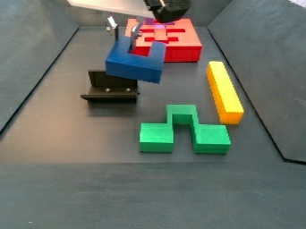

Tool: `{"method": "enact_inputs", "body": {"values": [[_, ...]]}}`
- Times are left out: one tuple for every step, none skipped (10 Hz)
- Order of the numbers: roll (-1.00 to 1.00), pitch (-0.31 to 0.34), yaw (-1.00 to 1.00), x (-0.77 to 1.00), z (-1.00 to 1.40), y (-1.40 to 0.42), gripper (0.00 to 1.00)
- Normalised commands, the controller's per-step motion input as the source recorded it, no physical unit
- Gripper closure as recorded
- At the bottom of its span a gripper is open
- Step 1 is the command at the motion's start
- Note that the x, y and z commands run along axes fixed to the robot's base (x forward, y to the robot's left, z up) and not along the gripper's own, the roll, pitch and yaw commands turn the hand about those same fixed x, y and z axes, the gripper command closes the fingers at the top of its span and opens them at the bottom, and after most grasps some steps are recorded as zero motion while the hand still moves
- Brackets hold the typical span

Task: Pick up the blue object. Move up. Place the blue object on the fixture. Regrasp the blue object. Move to above the board. Insert the blue object.
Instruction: Place the blue object on the fixture.

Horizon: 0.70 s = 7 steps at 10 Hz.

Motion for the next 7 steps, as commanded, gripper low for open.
{"method": "enact_inputs", "body": {"values": [[-0.99,0.477,0.00,0.52,0.10,-0.06,1.00],[-1.00,0.680,0.00,0.51,0.15,0.00,1.00],[-1.00,0.637,0.00,0.52,0.20,0.00,1.00],[-0.93,0.643,0.00,0.58,0.11,0.00,1.00],[-0.98,0.263,0.00,0.53,0.00,0.11,1.00],[-0.96,0.000,0.00,0.53,0.00,0.21,1.00],[-0.93,-0.331,0.00,0.45,-0.01,0.24,1.00]]}}
